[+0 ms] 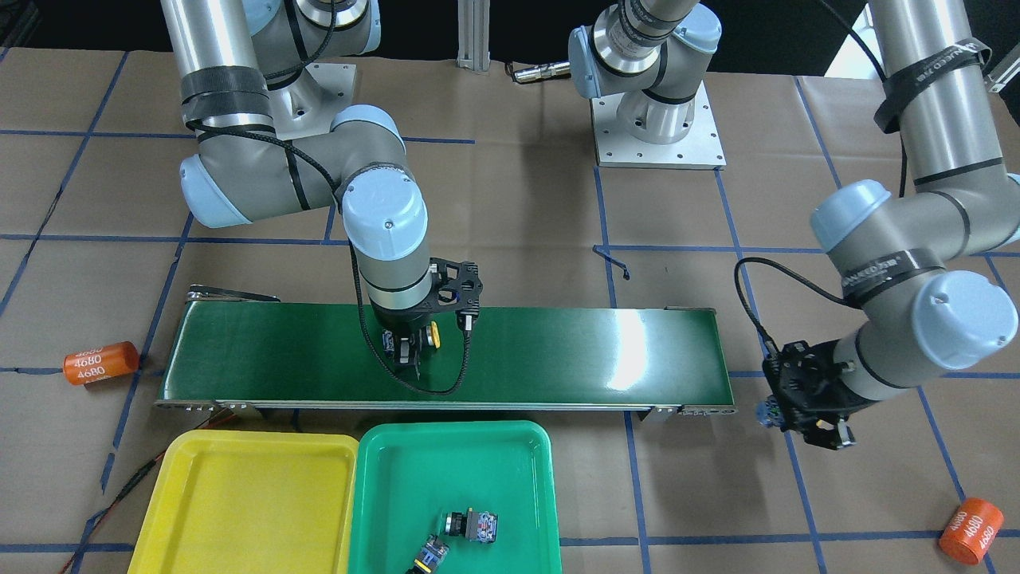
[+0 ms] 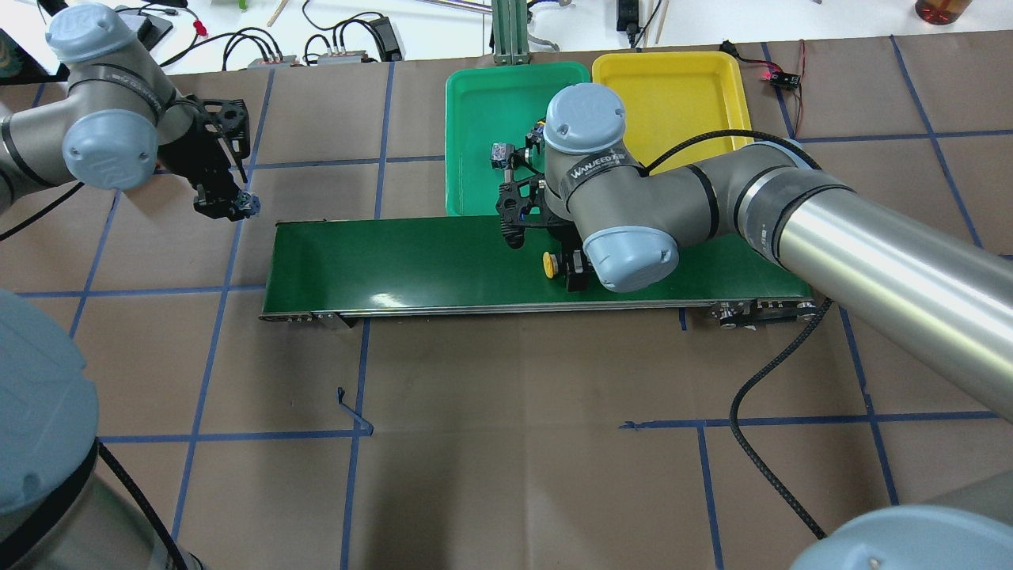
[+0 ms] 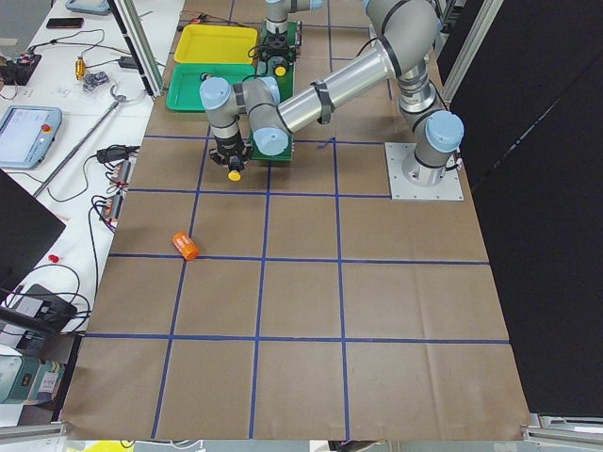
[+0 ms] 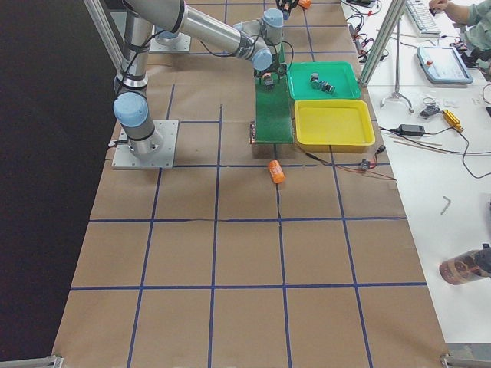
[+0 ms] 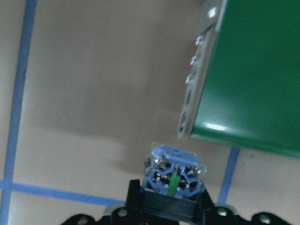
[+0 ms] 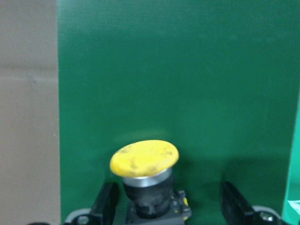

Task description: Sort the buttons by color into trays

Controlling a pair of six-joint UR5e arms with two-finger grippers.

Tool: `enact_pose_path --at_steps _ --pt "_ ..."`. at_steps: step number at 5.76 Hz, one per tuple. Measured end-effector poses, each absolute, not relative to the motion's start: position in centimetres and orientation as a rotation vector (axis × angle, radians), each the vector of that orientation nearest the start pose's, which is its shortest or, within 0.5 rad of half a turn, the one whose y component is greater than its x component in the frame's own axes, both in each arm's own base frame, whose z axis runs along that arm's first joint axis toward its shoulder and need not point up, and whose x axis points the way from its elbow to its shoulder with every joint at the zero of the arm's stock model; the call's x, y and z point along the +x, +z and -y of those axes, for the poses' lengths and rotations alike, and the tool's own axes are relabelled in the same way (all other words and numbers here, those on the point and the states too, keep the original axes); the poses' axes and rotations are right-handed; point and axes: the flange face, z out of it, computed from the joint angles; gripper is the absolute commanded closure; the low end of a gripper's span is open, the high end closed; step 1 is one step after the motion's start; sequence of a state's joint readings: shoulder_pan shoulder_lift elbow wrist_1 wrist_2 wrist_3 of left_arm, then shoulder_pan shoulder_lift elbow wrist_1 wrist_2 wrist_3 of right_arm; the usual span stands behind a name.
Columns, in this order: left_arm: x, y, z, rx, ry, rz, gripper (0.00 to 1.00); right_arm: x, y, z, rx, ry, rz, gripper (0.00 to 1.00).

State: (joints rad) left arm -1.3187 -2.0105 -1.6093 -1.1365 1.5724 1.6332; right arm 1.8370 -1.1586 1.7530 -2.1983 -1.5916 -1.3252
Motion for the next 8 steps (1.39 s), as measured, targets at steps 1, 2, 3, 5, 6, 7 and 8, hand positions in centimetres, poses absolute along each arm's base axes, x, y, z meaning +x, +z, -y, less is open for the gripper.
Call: enact_pose_path --at_steps 1,2,3,5,6,7,8 --pt "-1.0 26.6 61.4 2.101 0.020 -2.422 0.87 26.5 23.8 55.0 -2.263 -0.002 -2.261 0.94" --pt "-3.3 26.0 58.9 2.163 0.007 -2.418 0.86 25.3 24.2 55.4 -2.285 0.015 -2.279 0.95" --pt "-4.5 25.7 56.6 2.188 0.008 -2.418 0.17 24.2 25.4 55.8 -2.317 0.012 -2.294 0.94" --pt "-5.0 25.8 54.9 2.189 0.007 -2.424 0.02 20.2 29.0 58.0 -2.317 -0.058 -2.363 0.93" --pt "-4.7 26.1 55.0 2.174 0.002 -2.430 0.02 18.6 31.0 60.3 -2.344 -0.110 -2.378 0.92" --pt "-3.7 27.3 55.7 2.121 -0.020 -2.448 0.02 16.6 31.4 63.5 -2.357 -0.137 -2.389 0.84" --pt "-1.1 29.1 57.2 1.993 -0.052 -2.509 0.02 13.6 29.7 67.4 -2.321 -0.137 -2.416 0.01"
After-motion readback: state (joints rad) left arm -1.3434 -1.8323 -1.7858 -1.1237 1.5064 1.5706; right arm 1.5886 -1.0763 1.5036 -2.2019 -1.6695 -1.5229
